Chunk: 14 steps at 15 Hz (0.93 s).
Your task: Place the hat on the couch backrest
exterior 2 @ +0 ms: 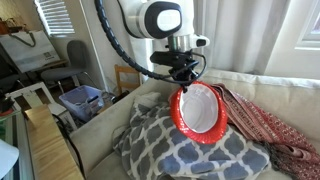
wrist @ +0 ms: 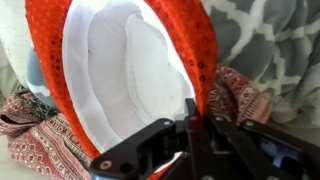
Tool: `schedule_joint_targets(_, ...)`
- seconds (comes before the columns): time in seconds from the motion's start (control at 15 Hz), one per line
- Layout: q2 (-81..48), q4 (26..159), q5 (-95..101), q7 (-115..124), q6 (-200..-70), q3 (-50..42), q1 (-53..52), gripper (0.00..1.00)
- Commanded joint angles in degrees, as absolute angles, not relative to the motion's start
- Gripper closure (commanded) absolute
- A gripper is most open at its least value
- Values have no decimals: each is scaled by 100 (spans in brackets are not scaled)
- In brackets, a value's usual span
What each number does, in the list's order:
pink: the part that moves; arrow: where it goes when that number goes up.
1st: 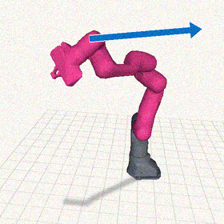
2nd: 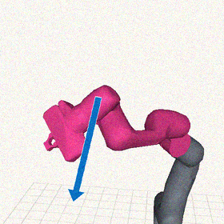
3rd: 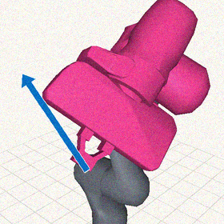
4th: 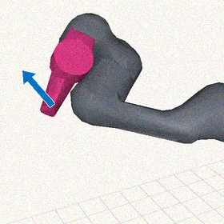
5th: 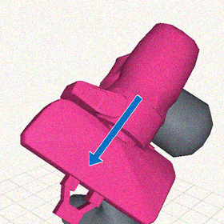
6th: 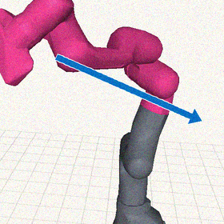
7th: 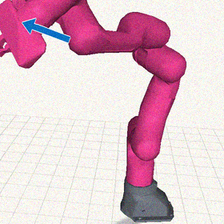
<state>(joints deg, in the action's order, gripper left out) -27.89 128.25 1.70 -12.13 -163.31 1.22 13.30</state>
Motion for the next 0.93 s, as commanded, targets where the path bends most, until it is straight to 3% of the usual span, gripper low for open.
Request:
schedule_joint_targets(0.0, -1437, 13904, -509, -2020, -16159, 1048, 1733, 99)
schedule_joint_targets(0.4, -918, 13451, -3221, -3729, -15773, 2900, 2008, 99)
schedule_joint_targets(0.87, -1722, 12138, -4269, -4408, -15484, 2195, 593, 99)
